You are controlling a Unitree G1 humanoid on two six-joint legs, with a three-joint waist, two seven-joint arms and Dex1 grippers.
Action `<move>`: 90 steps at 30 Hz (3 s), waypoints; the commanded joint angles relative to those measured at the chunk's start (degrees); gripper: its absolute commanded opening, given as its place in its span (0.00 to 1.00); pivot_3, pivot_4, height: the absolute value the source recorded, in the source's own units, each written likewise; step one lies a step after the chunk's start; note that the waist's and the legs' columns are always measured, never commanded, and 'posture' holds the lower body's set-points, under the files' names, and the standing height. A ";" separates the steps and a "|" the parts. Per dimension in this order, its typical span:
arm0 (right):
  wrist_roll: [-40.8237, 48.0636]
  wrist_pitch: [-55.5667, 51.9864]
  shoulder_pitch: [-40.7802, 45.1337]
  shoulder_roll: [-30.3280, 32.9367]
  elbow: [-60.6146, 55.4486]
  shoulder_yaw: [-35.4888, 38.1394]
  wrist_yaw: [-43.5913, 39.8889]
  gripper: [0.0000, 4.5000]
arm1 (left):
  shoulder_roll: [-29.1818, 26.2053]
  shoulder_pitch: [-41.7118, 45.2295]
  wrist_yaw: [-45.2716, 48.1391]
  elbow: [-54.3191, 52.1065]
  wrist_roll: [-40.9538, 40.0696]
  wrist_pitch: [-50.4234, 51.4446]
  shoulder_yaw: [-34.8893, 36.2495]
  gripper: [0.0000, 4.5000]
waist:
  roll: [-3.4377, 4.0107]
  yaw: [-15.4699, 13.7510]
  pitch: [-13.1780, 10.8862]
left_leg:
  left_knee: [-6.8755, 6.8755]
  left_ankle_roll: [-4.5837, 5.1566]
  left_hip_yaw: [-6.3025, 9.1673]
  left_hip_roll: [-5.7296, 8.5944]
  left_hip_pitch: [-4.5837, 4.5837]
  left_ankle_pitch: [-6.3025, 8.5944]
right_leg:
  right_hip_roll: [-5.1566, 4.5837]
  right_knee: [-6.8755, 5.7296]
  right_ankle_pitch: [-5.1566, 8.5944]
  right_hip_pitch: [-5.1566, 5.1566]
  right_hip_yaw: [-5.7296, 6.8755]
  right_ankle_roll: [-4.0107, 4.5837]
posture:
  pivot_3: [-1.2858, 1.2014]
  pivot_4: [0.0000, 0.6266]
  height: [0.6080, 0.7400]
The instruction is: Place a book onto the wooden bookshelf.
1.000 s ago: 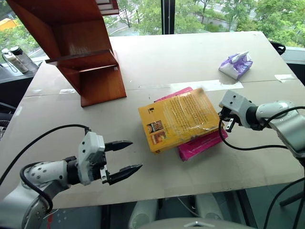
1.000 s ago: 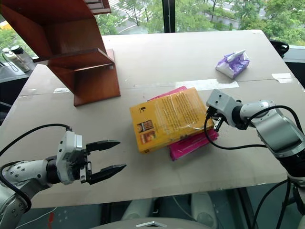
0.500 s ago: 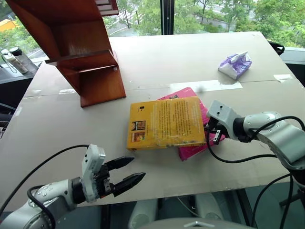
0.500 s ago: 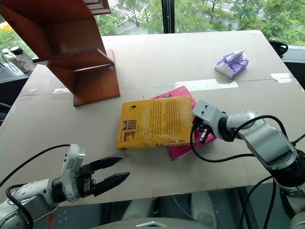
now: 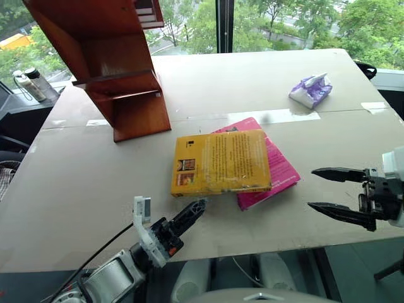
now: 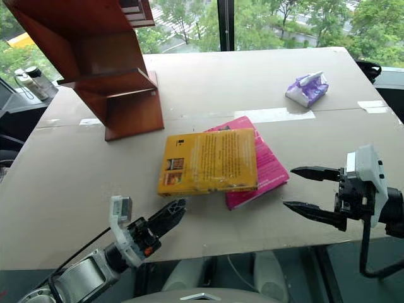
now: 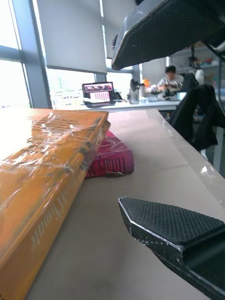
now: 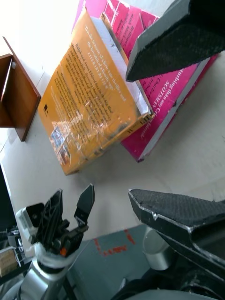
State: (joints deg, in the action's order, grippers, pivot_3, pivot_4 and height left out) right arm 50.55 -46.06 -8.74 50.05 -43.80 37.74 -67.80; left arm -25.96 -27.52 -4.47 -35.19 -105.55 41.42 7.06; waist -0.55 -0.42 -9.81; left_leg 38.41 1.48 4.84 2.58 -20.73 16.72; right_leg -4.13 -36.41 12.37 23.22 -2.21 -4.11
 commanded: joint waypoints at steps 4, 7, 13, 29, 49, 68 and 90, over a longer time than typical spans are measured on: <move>4.13 2.61 -4.40 2.22 -2.54 7.80 -1.96 0.98 | 6.21 5.50 -13.01 3.23 -7.42 -6.50 -6.18 1.00 | 0.00 -0.60 0.19 | 0.11 0.01 -0.01 0.04 0.06 -0.01 | 0.00 -0.01 -0.04 -0.12 -0.02 0.04 | 0.52 0.24 1.00; 4.58 4.13 -6.38 2.47 -2.46 9.36 -2.21 0.98 | 10.51 10.00 -17.67 5.66 -7.40 -8.96 -8.06 1.00 | -0.04 -0.70 0.31 | 0.13 0.00 0.05 0.09 0.03 -0.01 | 0.01 -0.01 -0.05 -0.13 0.01 0.06 | 0.52 0.24 1.00; 4.79 6.62 -9.71 2.11 -3.20 10.75 -1.73 0.98 | 14.60 14.30 -18.62 11.63 -4.51 -9.72 -9.29 1.00 | 0.09 -0.63 0.42 | 0.11 0.00 0.03 0.13 0.02 -0.01 | 0.00 0.01 -0.05 -0.13 -0.03 0.07 | 0.52 0.24 1.00; 9.11 10.60 -9.32 -0.37 -5.53 5.19 9.05 1.00 | 21.74 26.10 -9.03 25.29 13.38 -9.99 -5.07 0.64 | 0.44 -1.73 0.84 | 0.12 -0.05 0.08 0.17 0.12 -0.05 | 0.07 0.07 0.13 -0.62 -0.08 -0.21 | 0.52 0.24 1.00; 3.50 18.73 11.57 -6.44 7.00 -14.35 15.91 1.00 | -8.98 39.13 19.39 6.58 37.58 -4.16 1.34 0.10 | -0.08 -0.53 0.45 | -0.09 -0.37 0.48 0.20 -0.99 -0.22 | 0.05 0.56 -0.17 0.55 0.39 -0.16 | 0.52 0.24 1.00; -5.41 26.69 24.74 -7.65 20.71 -17.39 14.76 1.00 | -32.45 100.68 55.05 30.45 111.13 -36.35 -22.37 0.08 | -0.46 -0.07 -0.36 | -0.13 -0.35 0.40 0.39 -1.40 -0.21 | 0.02 0.75 -0.15 0.72 0.77 -0.26 | 0.52 0.24 1.00; -15.41 42.25 42.69 -13.07 44.56 -24.39 3.90 1.00 | -37.62 112.10 87.27 41.17 154.28 -16.21 -38.11 0.08 | -0.25 2.75 -0.85 | -0.03 -0.36 0.42 0.39 -2.09 -0.23 | 0.02 0.02 -0.07 1.62 0.71 -0.38 | 0.52 0.24 1.00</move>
State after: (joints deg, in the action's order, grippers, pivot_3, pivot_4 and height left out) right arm 34.91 -5.27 33.29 36.78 1.42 12.15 -63.51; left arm -62.35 84.55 82.86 5.89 45.01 25.43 -32.12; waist -0.80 2.33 -10.66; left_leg 38.39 1.11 5.27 2.97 -22.82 16.49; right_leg -4.15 -36.56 12.30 24.92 -1.52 -4.49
